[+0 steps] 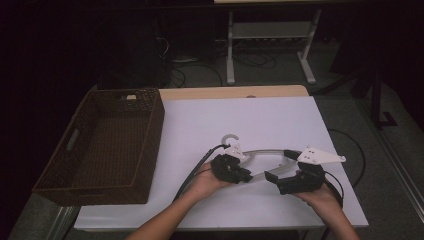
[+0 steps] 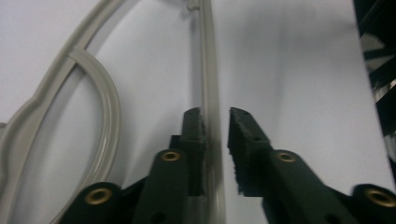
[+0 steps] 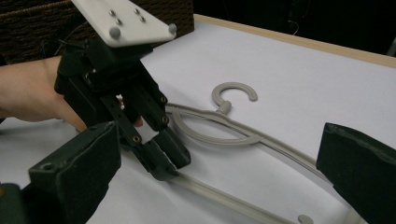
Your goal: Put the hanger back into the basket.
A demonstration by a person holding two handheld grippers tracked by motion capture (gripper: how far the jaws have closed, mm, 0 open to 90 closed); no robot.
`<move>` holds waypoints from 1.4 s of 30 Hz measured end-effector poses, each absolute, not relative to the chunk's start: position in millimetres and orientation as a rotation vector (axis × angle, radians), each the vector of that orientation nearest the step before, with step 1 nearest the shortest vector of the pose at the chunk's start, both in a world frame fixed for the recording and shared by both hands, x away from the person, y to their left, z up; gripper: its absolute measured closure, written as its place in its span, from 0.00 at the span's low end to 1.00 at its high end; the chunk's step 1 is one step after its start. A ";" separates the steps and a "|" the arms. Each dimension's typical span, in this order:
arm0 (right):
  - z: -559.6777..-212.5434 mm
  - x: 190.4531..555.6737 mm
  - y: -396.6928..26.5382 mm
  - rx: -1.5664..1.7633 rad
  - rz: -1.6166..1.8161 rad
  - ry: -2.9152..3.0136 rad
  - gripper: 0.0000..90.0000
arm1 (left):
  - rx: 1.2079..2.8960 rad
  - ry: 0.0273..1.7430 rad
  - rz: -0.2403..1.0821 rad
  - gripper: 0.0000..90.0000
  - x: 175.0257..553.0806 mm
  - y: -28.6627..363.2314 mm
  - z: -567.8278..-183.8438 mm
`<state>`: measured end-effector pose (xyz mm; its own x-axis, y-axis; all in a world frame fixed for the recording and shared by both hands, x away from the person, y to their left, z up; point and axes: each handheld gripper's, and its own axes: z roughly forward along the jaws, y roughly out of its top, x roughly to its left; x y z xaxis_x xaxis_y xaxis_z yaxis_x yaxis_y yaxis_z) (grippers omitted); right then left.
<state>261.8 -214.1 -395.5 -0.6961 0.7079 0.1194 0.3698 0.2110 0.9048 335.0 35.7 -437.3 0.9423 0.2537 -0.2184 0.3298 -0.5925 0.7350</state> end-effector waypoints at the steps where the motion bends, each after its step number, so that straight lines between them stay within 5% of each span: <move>1: -395.7 262.3 -214.1 1.005 1.480 2.170 0.00 | 2.220 0.414 -0.112 0.73 334.9 37.7 -434.8; 10: -394.3 262.3 -212.1 1.022 1.468 2.180 0.03 | 2.087 0.423 -0.093 0.42 331.9 79.0 -411.6; 20: -394.9 265.8 -201.0 1.025 1.408 2.231 0.16 | 2.009 0.512 0.024 0.23 323.3 133.0 -404.8; 29: -399.3 270.0 -184.3 1.007 1.368 2.279 0.52 | 1.960 0.621 0.097 0.09 332.1 152.8 -413.5; 32: -406.1 271.9 -175.7 1.005 1.335 2.317 0.71 | 1.953 0.637 0.123 0.02 333.0 153.4 -414.5; 38: -419.7 273.6 -164.3 0.992 1.271 2.403 0.97 | 1.924 0.656 0.149 0.01 335.8 157.4 -414.7; 42: -424.2 274.7 -159.8 0.992 1.258 2.432 0.99 | 1.934 0.660 0.146 0.01 336.7 158.4 -415.9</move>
